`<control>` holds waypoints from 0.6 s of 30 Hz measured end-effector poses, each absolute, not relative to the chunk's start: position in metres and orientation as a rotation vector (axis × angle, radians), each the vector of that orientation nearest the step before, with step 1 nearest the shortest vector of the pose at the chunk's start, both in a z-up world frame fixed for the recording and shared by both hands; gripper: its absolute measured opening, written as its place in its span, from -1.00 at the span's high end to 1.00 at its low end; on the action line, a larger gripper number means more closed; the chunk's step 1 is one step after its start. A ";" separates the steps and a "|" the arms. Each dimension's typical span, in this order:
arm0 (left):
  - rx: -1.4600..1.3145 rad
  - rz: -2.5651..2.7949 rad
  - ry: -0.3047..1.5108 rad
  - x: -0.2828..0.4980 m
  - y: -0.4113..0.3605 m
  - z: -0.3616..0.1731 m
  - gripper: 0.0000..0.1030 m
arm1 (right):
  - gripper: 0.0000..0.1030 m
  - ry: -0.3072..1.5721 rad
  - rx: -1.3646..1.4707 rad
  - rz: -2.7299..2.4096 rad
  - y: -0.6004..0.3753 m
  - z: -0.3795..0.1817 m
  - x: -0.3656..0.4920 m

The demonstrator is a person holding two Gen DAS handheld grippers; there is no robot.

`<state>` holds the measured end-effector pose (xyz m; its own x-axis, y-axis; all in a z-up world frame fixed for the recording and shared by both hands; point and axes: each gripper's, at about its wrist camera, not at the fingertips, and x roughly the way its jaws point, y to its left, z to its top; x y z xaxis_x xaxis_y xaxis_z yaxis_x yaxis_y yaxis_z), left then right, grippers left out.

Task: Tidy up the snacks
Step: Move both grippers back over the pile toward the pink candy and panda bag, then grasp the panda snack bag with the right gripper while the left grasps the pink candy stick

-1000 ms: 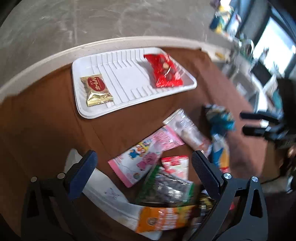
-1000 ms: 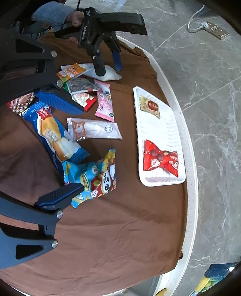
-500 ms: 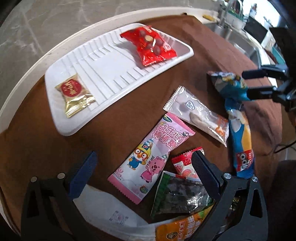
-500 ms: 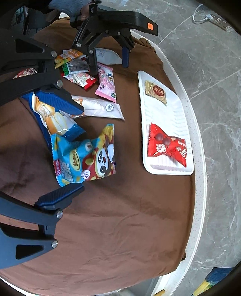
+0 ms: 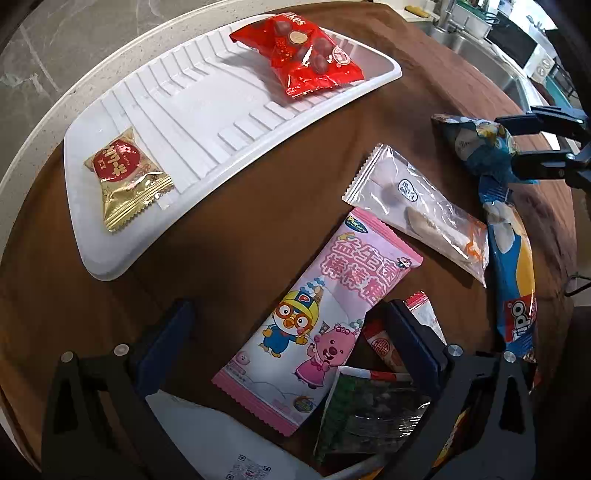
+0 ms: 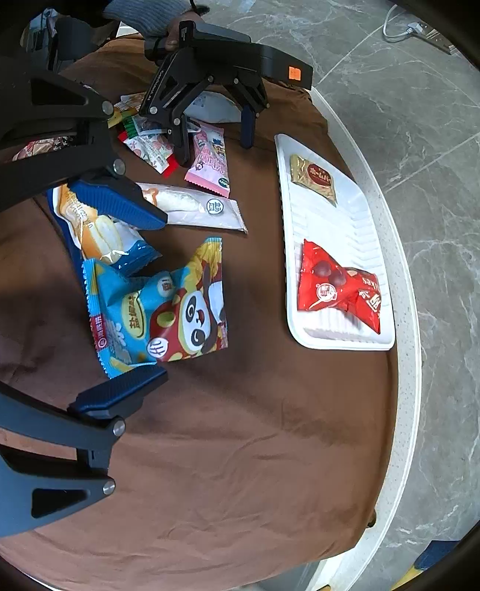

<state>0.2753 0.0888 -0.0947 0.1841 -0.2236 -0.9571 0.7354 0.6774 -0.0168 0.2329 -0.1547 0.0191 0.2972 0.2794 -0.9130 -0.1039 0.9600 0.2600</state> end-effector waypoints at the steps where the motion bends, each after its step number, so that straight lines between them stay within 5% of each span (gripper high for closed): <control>1: 0.513 -0.720 1.209 0.277 0.088 -0.095 -1.00 | -0.52 1.245 0.162 0.257 -0.154 0.019 0.233; 9: 0.533 -0.741 1.203 0.276 0.084 -0.096 -0.97 | -0.52 1.257 0.175 0.252 -0.158 0.013 0.236; 17: 0.570 -0.802 1.162 0.270 0.073 -0.081 0.28 | -0.52 1.271 0.179 0.248 -0.161 0.009 0.240; 18: 0.580 -0.802 1.161 0.270 0.072 -0.080 0.28 | -0.52 1.271 0.178 0.250 -0.161 0.009 0.240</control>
<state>0.2697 0.0717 -0.0805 0.1829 -0.2490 -0.9511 0.8013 0.5982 -0.0026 0.2402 -0.1607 0.0089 0.2737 0.2826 -0.9193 -0.0865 0.9592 0.2691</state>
